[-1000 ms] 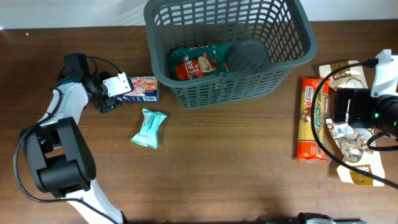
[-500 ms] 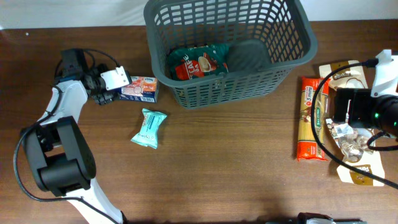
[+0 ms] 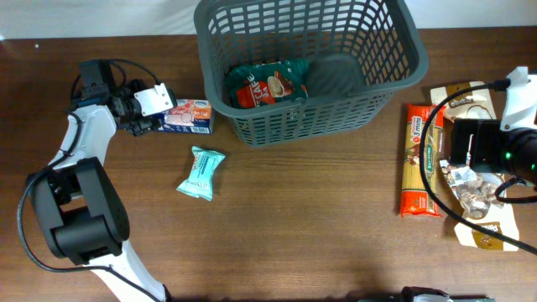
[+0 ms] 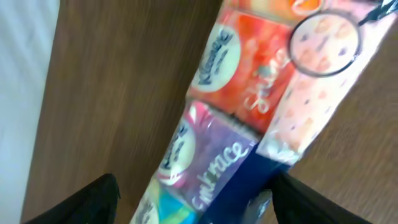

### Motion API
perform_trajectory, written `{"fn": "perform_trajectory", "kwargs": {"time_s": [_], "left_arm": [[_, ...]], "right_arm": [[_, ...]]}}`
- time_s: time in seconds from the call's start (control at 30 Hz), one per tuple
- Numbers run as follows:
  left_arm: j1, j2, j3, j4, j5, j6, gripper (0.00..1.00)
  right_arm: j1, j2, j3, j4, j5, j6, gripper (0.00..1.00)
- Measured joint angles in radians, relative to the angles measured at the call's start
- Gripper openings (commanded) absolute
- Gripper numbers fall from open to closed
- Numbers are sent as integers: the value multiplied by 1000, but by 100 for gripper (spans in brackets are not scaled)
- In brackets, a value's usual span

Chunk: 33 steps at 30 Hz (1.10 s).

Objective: Pack container
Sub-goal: 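Lower the left gripper and grasp the Kleenex multipack end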

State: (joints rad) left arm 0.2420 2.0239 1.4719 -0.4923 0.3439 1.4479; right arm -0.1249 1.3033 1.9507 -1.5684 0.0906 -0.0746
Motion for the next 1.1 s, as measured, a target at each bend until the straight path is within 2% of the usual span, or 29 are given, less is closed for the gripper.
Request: {"fn": "perform_trajectory", "kwargs": {"time_s": [0.33,0.77,0.87,0.93,0.97,1.0,1.03,1.1], "left_arm": [[0,0,0,-12,53,-5,75],[0,54,2,-61,39,-5,75],[0,69,10,-61,34,-5,73],[0,71,13,-63,33,-5,63],[0,71,14,-62,31,-9,46],[0,71,16,-61,28,-11,15],[0,71,18,-58,25,-10,2],[0,71,24,-57,23,-9,2]], "right_arm": [[0,0,0,0,0,0,99],[0,0,0,0,0,0,99],[0,0,0,0,0,0,99],[0,0,0,0,0,0,99],[0,0,0,0,0,1,99],[0,0,0,0,0,1,99],[0,0,0,0,0,0,99],[0,0,0,0,0,0,99]]}}
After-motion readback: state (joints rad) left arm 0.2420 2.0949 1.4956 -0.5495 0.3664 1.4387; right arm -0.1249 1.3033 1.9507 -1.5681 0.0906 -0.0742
